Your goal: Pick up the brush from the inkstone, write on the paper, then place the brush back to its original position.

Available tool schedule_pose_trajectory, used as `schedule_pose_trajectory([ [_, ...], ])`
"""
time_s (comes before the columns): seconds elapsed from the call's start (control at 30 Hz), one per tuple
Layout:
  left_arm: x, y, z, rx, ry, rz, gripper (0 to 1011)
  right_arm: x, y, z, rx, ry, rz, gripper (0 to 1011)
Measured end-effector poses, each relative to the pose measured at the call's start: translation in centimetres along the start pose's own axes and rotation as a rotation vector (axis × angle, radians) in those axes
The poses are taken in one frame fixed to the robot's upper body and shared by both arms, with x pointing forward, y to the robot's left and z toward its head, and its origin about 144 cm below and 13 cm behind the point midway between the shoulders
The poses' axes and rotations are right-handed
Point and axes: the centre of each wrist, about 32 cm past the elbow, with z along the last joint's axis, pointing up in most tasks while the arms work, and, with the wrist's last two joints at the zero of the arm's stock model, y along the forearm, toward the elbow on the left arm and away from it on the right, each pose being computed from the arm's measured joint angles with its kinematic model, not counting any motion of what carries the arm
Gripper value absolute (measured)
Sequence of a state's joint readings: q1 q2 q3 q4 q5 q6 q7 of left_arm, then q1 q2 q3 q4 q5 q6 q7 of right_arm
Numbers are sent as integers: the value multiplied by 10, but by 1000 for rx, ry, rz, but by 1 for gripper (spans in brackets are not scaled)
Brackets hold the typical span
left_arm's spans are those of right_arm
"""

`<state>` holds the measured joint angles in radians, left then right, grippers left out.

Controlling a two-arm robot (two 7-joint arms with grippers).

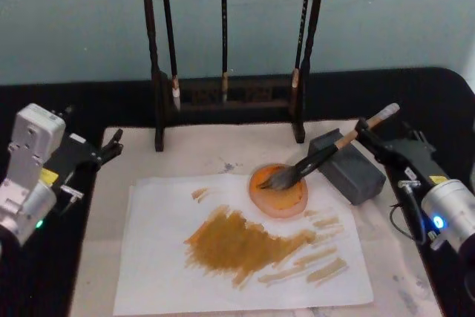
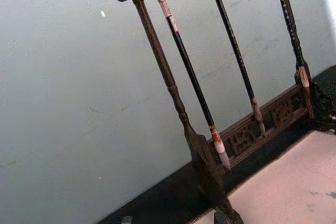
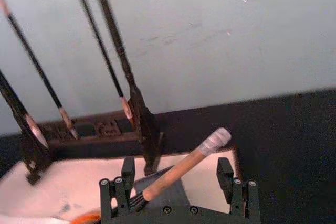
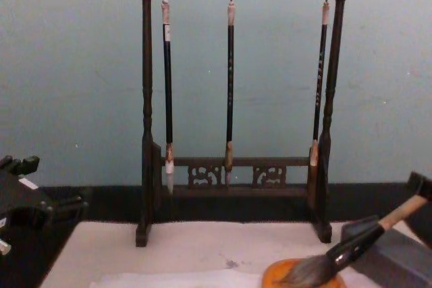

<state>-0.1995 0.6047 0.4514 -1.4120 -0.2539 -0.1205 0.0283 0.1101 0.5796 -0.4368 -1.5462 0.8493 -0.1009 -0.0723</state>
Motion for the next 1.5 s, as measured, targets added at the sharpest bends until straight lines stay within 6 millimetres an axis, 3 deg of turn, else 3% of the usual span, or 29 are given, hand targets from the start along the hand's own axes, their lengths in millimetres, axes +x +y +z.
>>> schedule_pose_trajectory([
  [0.27,0,0,0,0,0,0,1010,-12,5,-7,20,-351,-32,1000],
  [0.67,0,0,0,0,0,0,1009,-18,7,-15,27,-697,-51,1000],
  [1.5,0,0,0,0,0,0,1010,-20,8,-16,33,-763,-54,1000],
])
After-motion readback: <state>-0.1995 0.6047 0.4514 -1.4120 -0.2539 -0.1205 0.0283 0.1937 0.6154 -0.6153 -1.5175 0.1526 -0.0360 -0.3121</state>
